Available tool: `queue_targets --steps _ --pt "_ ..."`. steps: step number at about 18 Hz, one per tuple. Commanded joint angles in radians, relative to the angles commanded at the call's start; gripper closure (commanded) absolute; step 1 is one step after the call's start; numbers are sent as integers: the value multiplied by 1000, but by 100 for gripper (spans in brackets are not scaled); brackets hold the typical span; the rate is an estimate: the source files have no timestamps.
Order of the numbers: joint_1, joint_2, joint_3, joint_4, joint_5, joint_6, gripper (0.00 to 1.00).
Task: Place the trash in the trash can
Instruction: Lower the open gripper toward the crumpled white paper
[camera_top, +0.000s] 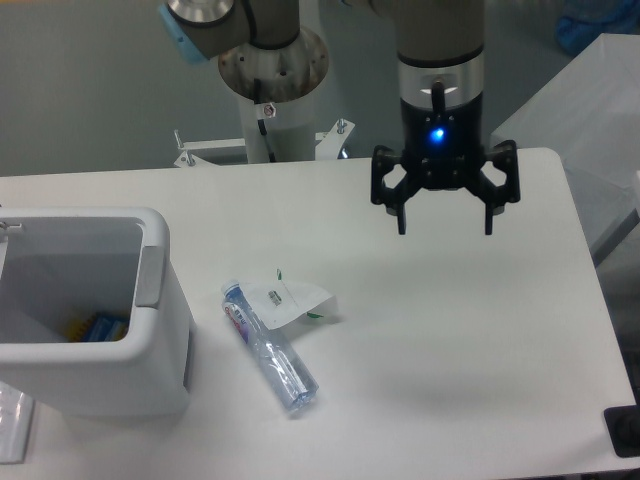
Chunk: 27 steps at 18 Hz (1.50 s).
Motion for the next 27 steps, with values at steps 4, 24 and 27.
queue_targets --steps 4,24,27 --pt "-2 2 -2 3 -9 -3 0" --pt "-44 -15 -271 158 -12 17 0" --pt "-64 -34 -307 163 -9 115 0"
